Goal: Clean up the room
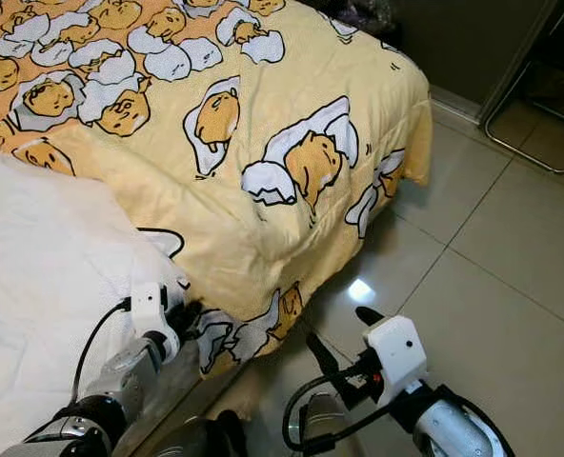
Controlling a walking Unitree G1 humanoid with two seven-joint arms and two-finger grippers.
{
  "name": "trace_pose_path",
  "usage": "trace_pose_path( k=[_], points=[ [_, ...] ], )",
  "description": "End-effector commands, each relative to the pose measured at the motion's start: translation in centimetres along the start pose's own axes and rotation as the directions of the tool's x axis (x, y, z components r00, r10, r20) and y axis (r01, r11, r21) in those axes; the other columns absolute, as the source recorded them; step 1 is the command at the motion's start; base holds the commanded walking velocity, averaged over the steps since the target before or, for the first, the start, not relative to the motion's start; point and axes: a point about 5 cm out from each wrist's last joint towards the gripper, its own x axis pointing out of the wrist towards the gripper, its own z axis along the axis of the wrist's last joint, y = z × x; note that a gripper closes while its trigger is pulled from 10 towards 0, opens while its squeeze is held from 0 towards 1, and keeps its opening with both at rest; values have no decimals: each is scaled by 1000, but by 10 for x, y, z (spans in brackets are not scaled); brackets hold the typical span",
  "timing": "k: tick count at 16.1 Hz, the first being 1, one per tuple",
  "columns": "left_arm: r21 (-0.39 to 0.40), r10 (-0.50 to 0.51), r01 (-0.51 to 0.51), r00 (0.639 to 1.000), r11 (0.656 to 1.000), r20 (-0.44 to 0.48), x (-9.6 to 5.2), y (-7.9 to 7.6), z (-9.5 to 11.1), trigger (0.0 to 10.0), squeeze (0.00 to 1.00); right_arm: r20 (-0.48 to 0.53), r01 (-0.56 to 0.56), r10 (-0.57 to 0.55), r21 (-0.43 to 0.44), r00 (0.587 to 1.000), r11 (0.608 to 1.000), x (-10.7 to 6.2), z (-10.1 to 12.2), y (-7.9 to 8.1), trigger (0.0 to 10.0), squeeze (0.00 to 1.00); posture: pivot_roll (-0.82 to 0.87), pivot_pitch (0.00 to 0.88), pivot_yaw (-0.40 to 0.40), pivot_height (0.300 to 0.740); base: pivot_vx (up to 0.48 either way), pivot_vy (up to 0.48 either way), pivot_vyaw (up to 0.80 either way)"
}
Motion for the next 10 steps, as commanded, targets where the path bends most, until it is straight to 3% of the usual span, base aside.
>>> trace_pose_path(
  k=[1,5,10],
  points=[
    [9,45,-44,998,999,-51,-5,10,-14,0,0,-5,-14,14,9,1000,1000,0,0,3,10000,0,-366,206,113,740,0,0,0],
    [-21,177,-181,977,983,-116,-23,39,-39,0,0,4,-33,33,-5,999,999,5,4,-1,10000,0,-360,190,113,740,0,0,0],
    [-35,307,-319,933,947,-190,-56,72,-78,0,0,12,-57,57,-8,998,998,14,3,-1,10000,0,-314,168,98,740,0,0,0]
  ],
)
